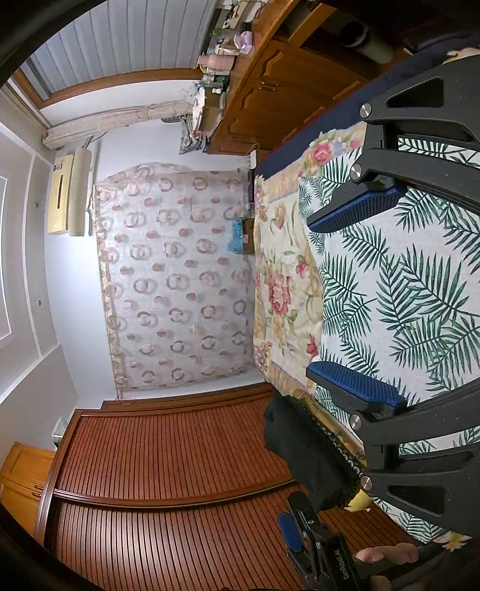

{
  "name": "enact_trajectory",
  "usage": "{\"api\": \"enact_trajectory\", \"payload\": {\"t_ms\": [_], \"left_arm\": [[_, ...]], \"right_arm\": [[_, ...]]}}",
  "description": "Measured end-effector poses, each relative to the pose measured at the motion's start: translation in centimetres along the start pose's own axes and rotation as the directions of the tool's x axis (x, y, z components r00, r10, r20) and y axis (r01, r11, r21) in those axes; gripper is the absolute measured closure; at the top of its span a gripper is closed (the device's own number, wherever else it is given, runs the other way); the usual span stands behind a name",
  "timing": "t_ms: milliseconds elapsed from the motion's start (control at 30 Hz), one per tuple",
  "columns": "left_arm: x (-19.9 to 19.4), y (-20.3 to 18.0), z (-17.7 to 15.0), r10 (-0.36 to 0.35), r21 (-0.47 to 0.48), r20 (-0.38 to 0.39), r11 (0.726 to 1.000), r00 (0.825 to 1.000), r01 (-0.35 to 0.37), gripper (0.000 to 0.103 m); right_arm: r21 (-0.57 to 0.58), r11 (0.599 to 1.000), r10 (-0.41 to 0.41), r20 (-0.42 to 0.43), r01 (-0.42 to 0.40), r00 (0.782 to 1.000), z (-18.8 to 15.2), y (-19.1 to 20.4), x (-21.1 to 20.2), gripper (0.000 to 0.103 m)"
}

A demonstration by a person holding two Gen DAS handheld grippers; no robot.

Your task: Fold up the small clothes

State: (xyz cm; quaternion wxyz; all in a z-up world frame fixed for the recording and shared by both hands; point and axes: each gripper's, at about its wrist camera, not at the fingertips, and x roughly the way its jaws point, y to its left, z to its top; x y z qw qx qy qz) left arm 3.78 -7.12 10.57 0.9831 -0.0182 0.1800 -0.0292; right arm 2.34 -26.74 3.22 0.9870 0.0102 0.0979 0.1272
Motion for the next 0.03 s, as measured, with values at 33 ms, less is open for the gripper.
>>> {"api": "enact_trajectory", "payload": {"t_ms": [33], "left_arm": [[0.01, 0.02, 0.0, -0.001, 0.0, 0.0, 1.0, 1.0, 0.001, 0.02]], "right_arm": [[0.0, 1.0, 0.0, 0.001, 0.0, 1.0, 0.01, -0.02, -0.01, 0.029]]}}
